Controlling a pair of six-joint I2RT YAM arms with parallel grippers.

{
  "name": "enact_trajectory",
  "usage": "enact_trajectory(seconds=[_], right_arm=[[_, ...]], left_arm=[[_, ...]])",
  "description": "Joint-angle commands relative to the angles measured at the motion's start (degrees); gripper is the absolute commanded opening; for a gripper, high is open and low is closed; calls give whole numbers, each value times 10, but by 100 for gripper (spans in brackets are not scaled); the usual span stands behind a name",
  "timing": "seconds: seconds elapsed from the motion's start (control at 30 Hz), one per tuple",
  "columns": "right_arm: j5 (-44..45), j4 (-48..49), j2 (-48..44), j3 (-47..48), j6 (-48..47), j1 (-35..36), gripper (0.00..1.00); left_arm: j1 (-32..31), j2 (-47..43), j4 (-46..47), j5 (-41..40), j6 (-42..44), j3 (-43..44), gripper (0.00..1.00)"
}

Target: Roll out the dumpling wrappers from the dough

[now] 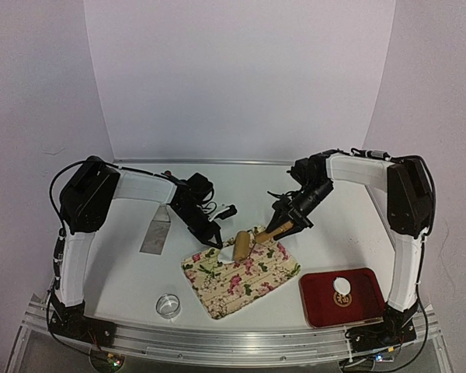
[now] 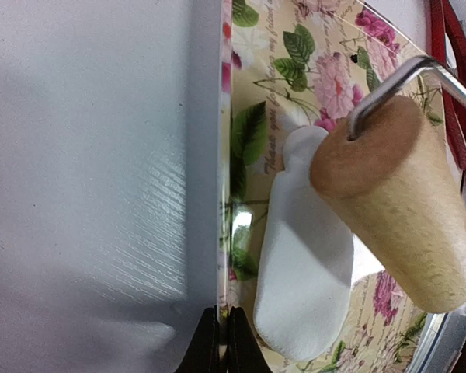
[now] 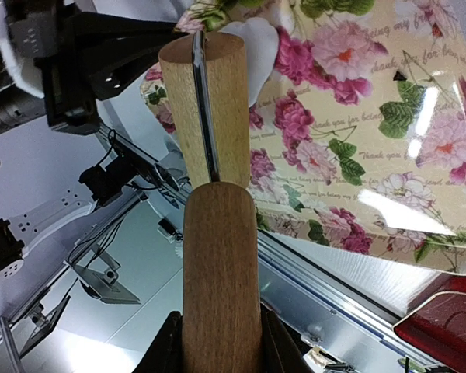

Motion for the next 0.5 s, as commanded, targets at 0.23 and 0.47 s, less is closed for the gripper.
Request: enact_trajectory(seconds=[0.23, 0.47], right_arm=[[27, -21, 69, -7, -5, 4, 0], [74, -21, 113, -1, 7, 42, 0]], left_arm=[[-19, 15, -10, -14, 21, 5, 0], [-19, 18, -3, -13, 6, 5, 0]])
